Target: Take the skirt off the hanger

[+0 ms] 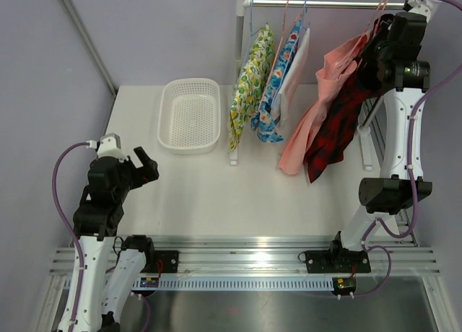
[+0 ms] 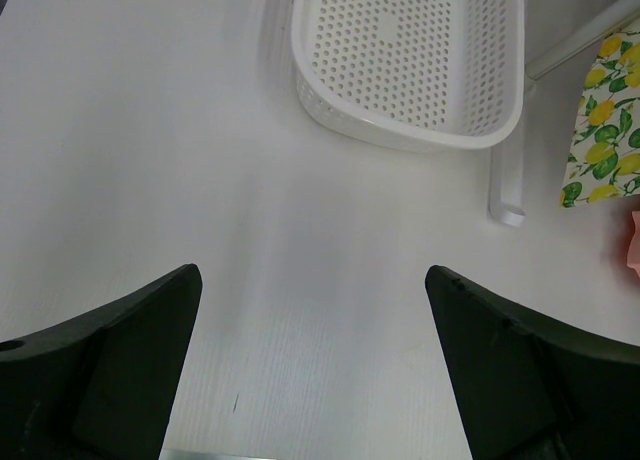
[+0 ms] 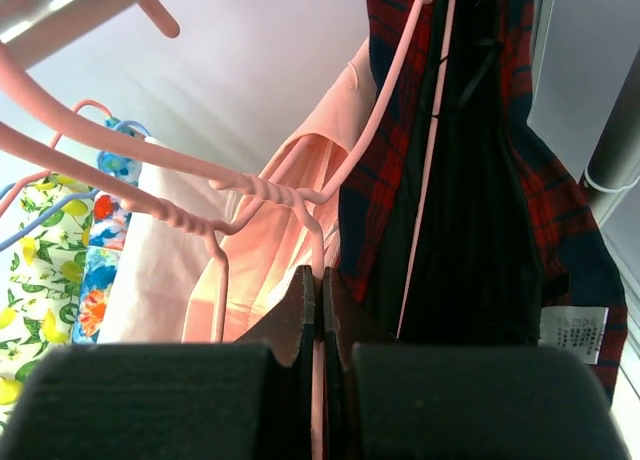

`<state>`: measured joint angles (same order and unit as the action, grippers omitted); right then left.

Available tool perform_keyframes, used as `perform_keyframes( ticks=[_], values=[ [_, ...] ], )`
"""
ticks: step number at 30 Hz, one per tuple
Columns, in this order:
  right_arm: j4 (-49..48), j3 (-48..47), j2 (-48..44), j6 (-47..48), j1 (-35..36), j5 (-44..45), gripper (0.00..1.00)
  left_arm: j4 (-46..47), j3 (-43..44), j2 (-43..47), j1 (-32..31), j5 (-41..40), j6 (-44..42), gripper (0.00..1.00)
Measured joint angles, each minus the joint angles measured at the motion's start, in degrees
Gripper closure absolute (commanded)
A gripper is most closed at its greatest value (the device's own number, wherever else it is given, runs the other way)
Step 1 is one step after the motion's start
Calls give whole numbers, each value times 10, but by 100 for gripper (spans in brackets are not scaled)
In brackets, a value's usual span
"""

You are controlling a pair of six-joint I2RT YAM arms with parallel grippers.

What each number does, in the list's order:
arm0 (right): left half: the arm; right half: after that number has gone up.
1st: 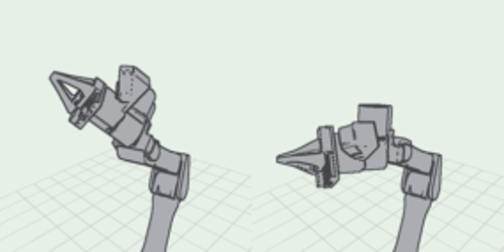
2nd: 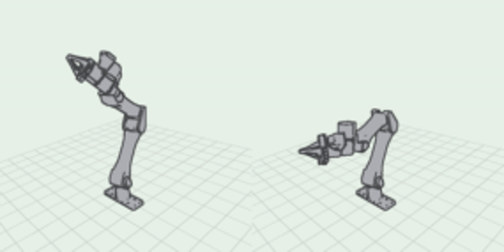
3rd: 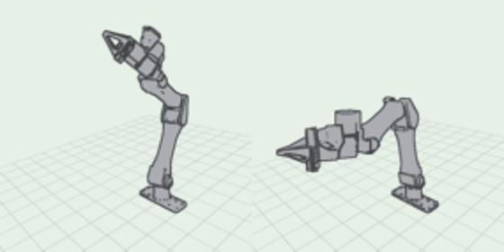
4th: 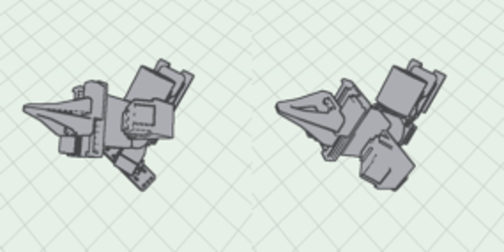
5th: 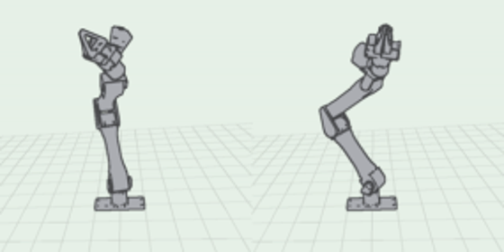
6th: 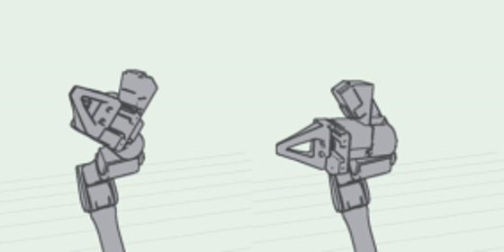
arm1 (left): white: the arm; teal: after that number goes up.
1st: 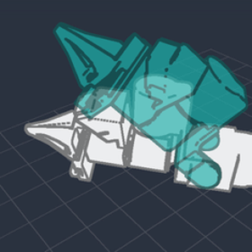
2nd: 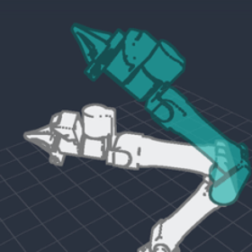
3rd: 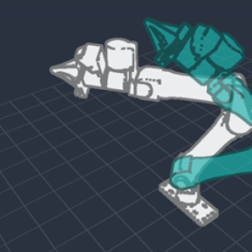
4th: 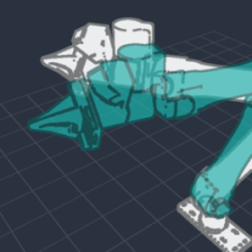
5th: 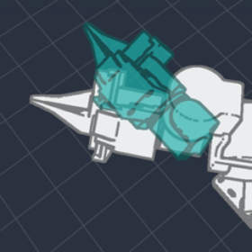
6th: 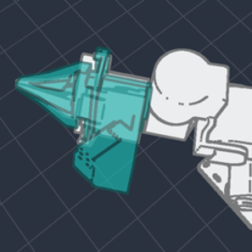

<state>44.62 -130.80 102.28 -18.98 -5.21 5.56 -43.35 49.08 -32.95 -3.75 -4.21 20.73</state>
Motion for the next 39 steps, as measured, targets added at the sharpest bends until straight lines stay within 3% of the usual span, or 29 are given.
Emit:
perform_keyframes(
  ticks=[5, 12, 17, 23, 25, 28, 31, 34, 39],
  values=[
    [20, 12, -28, 4, 0, 1, 100, 3, 0, 14, -1, 8, -6, 1],
    [46, 72, -163, 13, 0, 14, 100, 17, 24, 38, -26, 53, -12, 1],
    [60, 63, -235, 12, 0, 10, 100, 29, 155, -36, -36, 103, -21, 1],
    [71, 61, -256, 10, 0, 8, 100, 74, 327, -181, -83, 169, -34, 1],
    [74, 78, -263, 5, 0, 7, 100, 104, 363, -224, -138, 188, -31, 1],
    [71, 133, -287, -7, 0, -3, 100, 146, 351, -255, -286, 186, -29, 1],
    [76, 195, -325, -20, 0, -10, 100, 170, 341, -306, -496, 138, -32, 1],
    [87, 212, -346, -28, 0, -15, 100, 184, 385, -415, -654, 56, -45, 1],
    [97, 212, -379, -41, 0, -21, 100, 200, 478, -582, -752, -24, -58, 1]
  ],
)
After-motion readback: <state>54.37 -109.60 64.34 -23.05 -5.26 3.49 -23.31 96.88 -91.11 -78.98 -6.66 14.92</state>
